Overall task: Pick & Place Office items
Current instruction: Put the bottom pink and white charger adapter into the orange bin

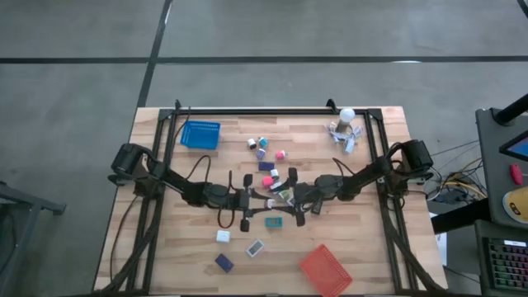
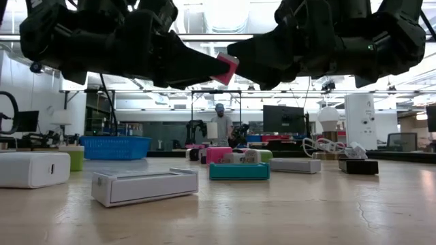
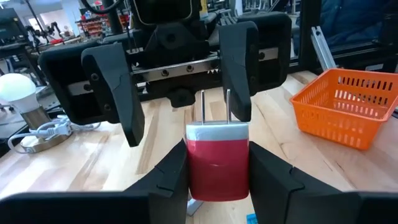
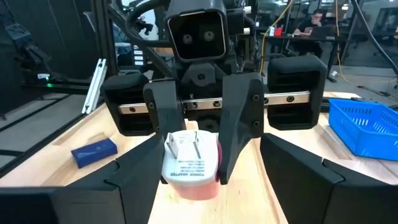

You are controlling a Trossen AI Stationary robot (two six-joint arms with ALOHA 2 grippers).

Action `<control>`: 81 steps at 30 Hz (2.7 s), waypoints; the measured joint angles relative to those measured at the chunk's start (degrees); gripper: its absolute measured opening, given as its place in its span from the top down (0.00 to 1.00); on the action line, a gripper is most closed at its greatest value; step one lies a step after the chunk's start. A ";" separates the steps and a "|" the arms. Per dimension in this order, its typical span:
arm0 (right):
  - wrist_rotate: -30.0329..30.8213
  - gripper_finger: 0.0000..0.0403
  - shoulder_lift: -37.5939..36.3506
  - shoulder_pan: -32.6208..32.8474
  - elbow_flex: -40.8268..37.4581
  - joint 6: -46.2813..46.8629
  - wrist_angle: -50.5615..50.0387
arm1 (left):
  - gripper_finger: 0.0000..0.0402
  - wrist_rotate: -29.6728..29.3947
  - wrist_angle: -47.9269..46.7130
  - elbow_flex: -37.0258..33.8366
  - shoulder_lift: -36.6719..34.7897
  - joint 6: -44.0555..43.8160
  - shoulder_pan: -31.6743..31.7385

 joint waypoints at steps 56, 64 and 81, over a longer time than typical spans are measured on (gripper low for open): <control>0.67 0.60 -0.44 1.64 4.61 -0.59 -12.04 | 0.70 -0.22 0.38 -0.36 0.00 -0.21 0.66; 0.58 0.60 -0.42 1.84 4.61 -0.68 -12.24 | 0.70 -0.20 0.36 -0.45 0.00 -0.24 0.66; 0.49 0.62 -1.72 1.78 4.57 -1.64 -14.69 | 0.53 -0.91 -3.68 -0.28 -0.29 -2.86 0.66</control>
